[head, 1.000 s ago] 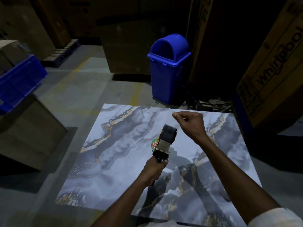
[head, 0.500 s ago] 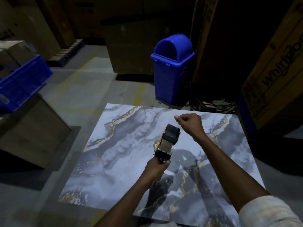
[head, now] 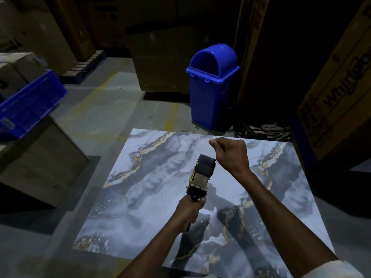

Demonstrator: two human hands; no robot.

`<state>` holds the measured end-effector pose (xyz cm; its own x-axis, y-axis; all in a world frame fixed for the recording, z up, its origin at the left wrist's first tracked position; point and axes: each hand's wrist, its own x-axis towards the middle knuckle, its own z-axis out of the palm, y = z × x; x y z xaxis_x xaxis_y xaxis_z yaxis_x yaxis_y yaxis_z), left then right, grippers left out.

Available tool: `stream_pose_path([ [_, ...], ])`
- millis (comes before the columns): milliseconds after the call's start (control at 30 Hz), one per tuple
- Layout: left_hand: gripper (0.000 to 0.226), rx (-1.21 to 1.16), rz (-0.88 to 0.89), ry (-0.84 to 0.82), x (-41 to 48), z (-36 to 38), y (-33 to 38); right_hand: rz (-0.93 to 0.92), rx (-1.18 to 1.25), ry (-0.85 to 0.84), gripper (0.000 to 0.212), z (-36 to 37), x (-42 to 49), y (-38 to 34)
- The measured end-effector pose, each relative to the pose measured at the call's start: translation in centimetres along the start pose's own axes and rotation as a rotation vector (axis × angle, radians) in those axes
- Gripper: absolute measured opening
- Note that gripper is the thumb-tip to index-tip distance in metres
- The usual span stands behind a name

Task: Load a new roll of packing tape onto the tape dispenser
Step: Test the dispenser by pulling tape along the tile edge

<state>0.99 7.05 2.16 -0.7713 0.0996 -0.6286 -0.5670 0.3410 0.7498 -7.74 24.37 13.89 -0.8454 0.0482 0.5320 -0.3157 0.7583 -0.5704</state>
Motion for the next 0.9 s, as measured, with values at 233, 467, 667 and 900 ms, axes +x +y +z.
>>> stream_pose_path([
  [233, 0.027, -0.144, 0.029, -0.014, 0.9, -0.9, 1.4, -0.316, -0.051, 0.130, 0.020, -1.8, -2.7, -3.8],
  [467, 0.021, -0.191, 0.063, -0.084, 0.8, -1.0, 2.2, -0.516, -0.081, 0.103, 0.014, -2.2, -5.5, -5.1],
  [667, 0.028, -0.176, 0.056, -0.069, 0.9, -0.7, 2.9, -0.618, -0.053, 0.129, 0.027, -3.0, -6.4, -6.7],
  [900, 0.041, -0.087, -0.042, -0.001, 1.5, -0.1, 1.2, -0.278, 0.067, 0.145, 0.007, -3.4, -2.3, -5.1],
])
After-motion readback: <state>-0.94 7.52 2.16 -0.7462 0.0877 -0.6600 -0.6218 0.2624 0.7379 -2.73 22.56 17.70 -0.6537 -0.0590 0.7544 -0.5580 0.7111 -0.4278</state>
